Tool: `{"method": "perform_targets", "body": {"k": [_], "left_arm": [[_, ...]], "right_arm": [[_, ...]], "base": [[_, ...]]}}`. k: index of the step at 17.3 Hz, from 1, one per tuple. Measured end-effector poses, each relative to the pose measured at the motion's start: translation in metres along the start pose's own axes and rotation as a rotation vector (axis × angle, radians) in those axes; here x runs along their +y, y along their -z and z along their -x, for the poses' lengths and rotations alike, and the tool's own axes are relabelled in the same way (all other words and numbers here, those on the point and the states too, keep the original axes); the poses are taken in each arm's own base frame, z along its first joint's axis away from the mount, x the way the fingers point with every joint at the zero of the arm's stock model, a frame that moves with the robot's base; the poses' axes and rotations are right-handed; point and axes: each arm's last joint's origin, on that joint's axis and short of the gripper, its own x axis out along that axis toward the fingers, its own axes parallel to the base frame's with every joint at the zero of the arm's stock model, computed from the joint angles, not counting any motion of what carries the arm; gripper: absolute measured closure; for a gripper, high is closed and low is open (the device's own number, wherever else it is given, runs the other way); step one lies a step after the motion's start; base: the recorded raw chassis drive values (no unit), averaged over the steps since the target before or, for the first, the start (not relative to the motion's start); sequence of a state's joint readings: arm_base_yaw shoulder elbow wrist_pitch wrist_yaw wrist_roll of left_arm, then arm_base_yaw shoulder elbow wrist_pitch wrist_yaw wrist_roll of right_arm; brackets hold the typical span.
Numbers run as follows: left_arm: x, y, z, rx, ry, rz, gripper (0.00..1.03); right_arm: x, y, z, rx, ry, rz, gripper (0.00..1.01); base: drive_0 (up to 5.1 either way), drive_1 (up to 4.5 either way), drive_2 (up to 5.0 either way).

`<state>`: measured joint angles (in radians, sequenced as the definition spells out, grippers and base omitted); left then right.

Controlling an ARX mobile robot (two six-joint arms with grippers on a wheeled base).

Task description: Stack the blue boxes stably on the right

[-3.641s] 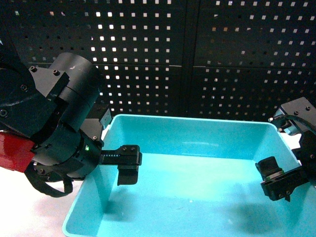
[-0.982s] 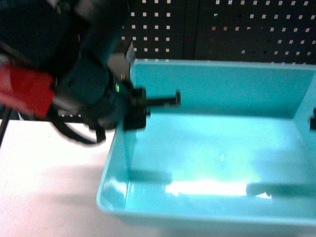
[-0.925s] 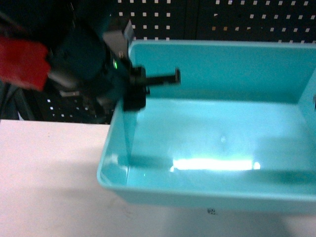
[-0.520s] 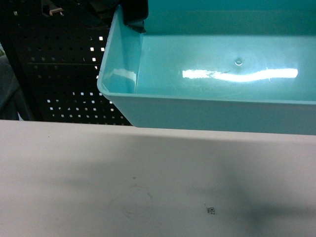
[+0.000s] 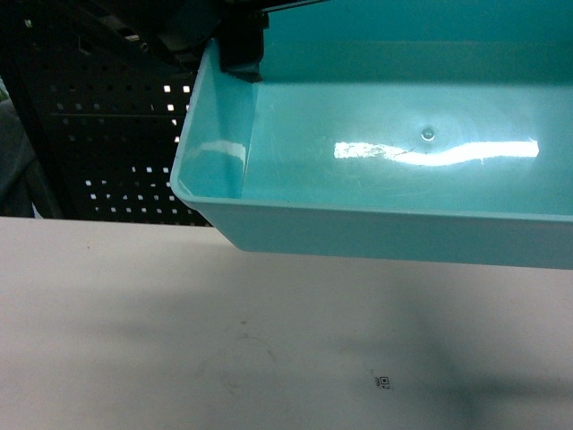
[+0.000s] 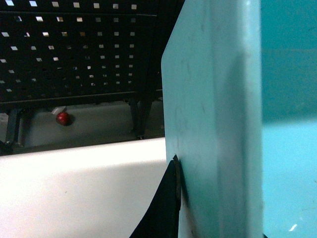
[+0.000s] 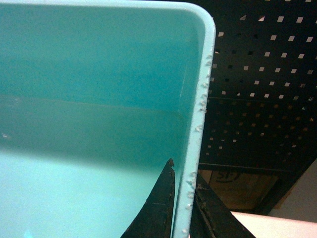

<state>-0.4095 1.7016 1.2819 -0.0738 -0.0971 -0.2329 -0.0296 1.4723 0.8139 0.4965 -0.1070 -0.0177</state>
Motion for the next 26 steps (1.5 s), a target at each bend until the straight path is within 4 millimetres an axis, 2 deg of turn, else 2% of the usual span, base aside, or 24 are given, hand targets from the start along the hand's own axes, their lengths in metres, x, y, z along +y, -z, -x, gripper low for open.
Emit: {"method": "perform_targets", "body": {"k": [26], "left_arm": [[-0.0003, 0.0, 0.0, 0.0, 0.001, -0.002, 0.97]], "right_arm": [[-0.0009, 0.0002, 0.0001, 0.002, -0.002, -0.001, 0.94]], "base": [[-1.6, -1.64, -1.6]]}}
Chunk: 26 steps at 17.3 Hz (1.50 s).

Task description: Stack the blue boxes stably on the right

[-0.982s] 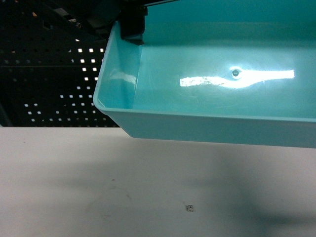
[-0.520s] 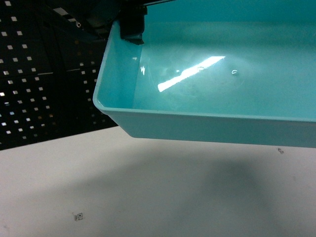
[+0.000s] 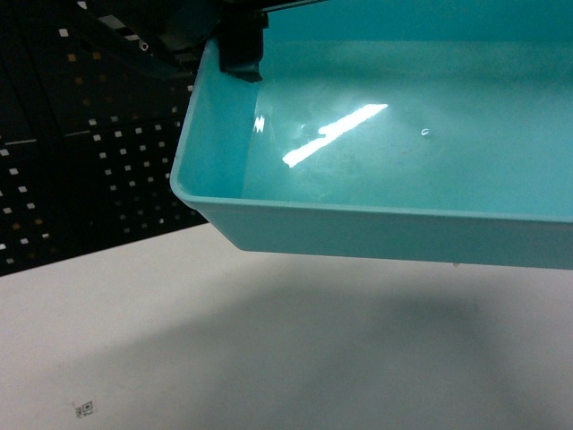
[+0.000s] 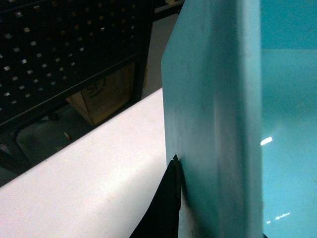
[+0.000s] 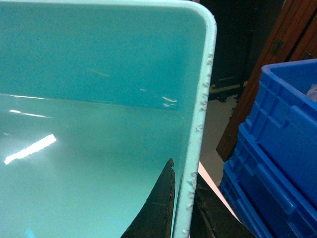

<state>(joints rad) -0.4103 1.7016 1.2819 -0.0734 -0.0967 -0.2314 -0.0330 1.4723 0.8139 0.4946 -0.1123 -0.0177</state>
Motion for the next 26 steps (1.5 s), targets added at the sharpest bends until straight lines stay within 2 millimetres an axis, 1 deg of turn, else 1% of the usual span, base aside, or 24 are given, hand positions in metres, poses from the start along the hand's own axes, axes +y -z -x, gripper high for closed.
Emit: {"method": "perform_targets", "body": {"k": [26], "left_arm": [[0.0, -0.0002, 0.0001, -0.001, 0.0, 0.0, 0.97]], "right_arm": [[0.0, -0.0004, 0.0003, -0.001, 0.0, 0.0, 0.94]], "base": [[-1.6, -1.57, -1.6]]}}
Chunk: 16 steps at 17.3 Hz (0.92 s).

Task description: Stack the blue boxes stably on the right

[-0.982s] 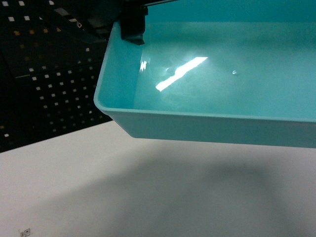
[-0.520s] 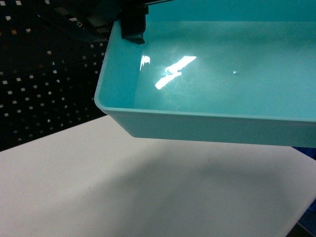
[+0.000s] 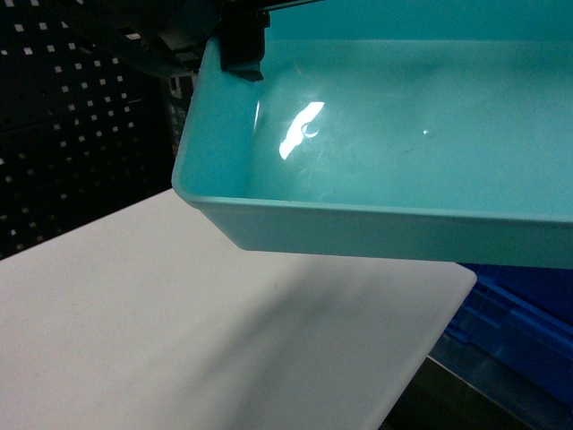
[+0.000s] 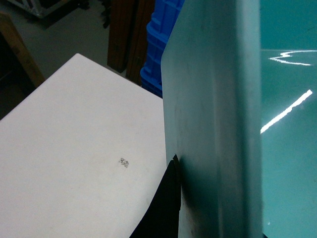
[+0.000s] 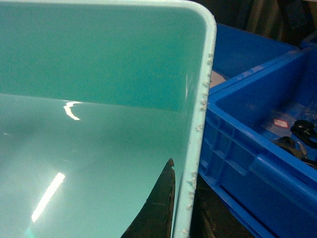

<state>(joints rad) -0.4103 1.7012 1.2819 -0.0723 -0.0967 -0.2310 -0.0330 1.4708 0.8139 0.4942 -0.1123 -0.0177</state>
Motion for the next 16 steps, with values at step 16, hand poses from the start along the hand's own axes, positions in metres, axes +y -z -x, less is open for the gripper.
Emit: {"method": "perform_targets", "body": {"k": [16], "left_arm": [[0.0, 0.0, 0.0, 0.0, 0.0, 0.0, 0.97]], "right_arm": [[0.0, 0.0, 0.0, 0.0, 0.0, 0.0, 0.94]], "base": [[-1.6, -1.59, -1.6]]}}
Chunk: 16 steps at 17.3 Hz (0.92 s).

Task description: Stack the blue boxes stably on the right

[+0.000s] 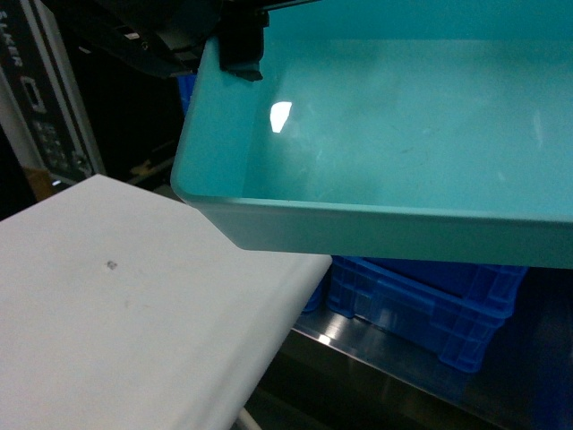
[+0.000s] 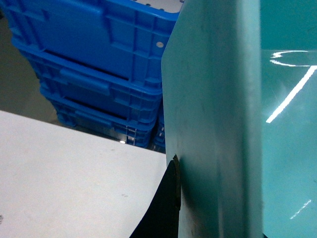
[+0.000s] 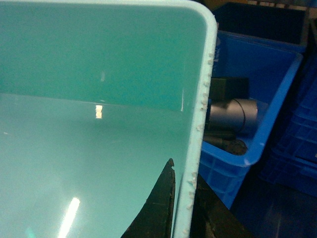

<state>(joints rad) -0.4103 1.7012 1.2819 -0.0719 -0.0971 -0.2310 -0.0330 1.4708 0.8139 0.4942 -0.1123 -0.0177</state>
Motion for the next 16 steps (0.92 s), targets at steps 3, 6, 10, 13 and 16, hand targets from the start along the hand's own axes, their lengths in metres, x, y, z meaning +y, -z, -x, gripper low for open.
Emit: {"method": "perform_targets", "body": {"k": [3, 6, 10, 13, 16], "left_arm": [[0.0, 0.0, 0.0, 0.0, 0.0, 0.0, 0.97], [0.0, 0.0, 0.0, 0.0, 0.0, 0.0, 0.97], [0.0, 0.0, 0.0, 0.0, 0.0, 0.0, 0.97], [0.0, 0.0, 0.0, 0.0, 0.0, 0.0, 0.97], [0.0, 0.0, 0.0, 0.0, 0.0, 0.0, 0.97]], "right_arm": [[0.0, 0.0, 0.0, 0.0, 0.0, 0.0, 0.94], [0.0, 0.0, 0.0, 0.0, 0.0, 0.0, 0.94], [0.0, 0.0, 0.0, 0.0, 0.0, 0.0, 0.94], [0.0, 0.0, 0.0, 0.0, 0.0, 0.0, 0.94], [0.0, 0.0, 0.0, 0.0, 0.0, 0.0, 0.94]], "base": [[-1.5, -1.54, -1.5], [-1.7, -1.66, -1.7], [-1.5, -1.55, -1.5], [-1.7, -1.66, -1.7], [-1.7, -1.71, -1.7]]}}
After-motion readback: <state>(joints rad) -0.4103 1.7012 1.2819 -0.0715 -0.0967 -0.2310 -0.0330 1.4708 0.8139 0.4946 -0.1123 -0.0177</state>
